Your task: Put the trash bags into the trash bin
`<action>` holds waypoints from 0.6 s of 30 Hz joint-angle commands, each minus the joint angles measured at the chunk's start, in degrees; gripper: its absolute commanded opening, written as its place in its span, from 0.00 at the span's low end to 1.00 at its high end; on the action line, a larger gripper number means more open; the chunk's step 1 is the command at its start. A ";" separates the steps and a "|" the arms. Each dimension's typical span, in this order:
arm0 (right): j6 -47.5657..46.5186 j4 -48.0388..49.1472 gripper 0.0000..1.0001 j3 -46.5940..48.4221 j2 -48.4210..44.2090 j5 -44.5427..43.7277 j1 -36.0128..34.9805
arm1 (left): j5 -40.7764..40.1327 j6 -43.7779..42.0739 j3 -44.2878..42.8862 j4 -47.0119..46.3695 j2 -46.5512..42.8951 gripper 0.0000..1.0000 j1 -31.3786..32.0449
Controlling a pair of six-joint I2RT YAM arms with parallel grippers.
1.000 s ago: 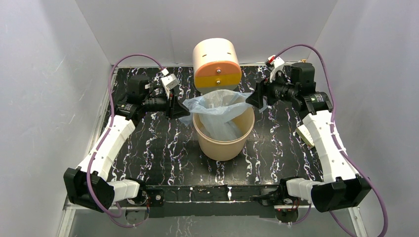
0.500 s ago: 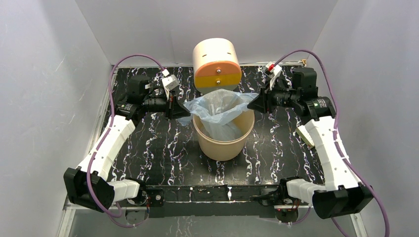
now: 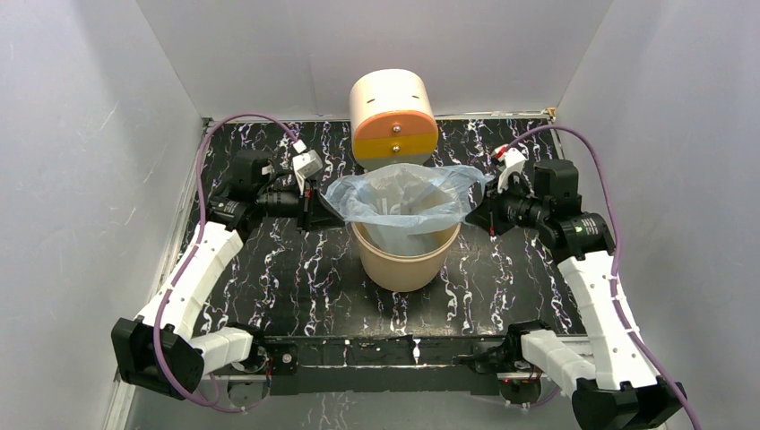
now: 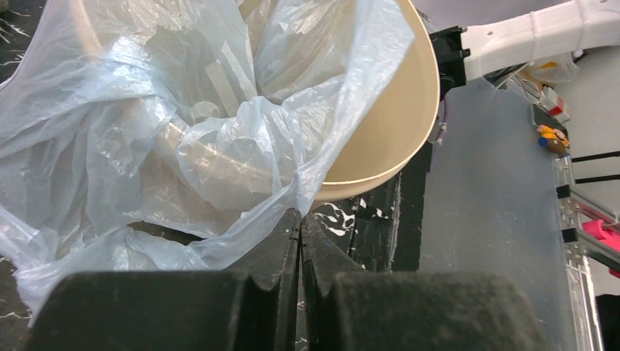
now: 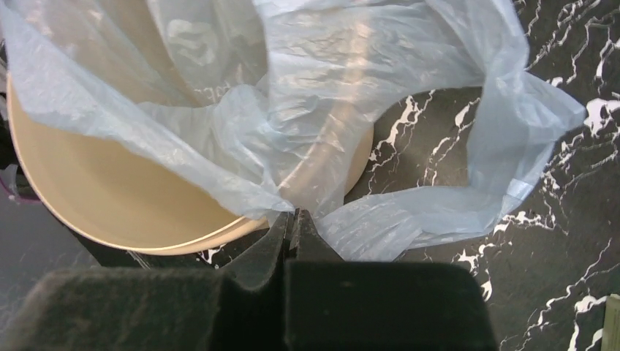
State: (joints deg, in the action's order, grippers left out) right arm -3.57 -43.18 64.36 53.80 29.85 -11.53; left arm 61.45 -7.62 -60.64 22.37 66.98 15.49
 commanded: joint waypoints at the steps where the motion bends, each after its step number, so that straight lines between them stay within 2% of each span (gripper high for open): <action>1: 3.03 0.14 0.00 -1.46 -1.06 -5.72 0.16 | 3.69 1.51 0.44 0.57 -1.96 0.00 0.12; 7: 2.85 -1.95 0.00 -0.87 0.48 -5.80 0.17 | 3.88 2.56 -0.41 0.58 -2.73 0.00 0.14; 11: 1.48 -10.91 0.05 6.92 3.37 -7.44 -1.28 | 2.39 3.72 -0.42 0.58 -3.80 0.00 0.04; 13: 2.34 -12.19 0.09 11.02 4.12 -6.14 -1.23 | 0.73 4.17 -0.69 0.57 -4.02 0.08 0.09; 14: 2.99 -11.96 0.15 12.26 4.11 -4.90 -1.26 | 0.46 4.19 -0.95 0.57 -4.05 0.08 0.07; 16: 3.13 -11.28 0.34 12.80 3.57 -0.59 -1.27 | 0.32 4.51 -1.48 0.40 -3.98 0.10 0.11; 18: 3.75 -10.95 0.47 12.96 3.11 0.99 -1.23 | 0.46 5.01 -2.02 0.39 -3.96 0.12 0.03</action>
State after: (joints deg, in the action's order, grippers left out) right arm -0.69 -53.12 74.19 58.52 25.98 -12.53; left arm 61.80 -3.77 -60.49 22.55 64.55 15.49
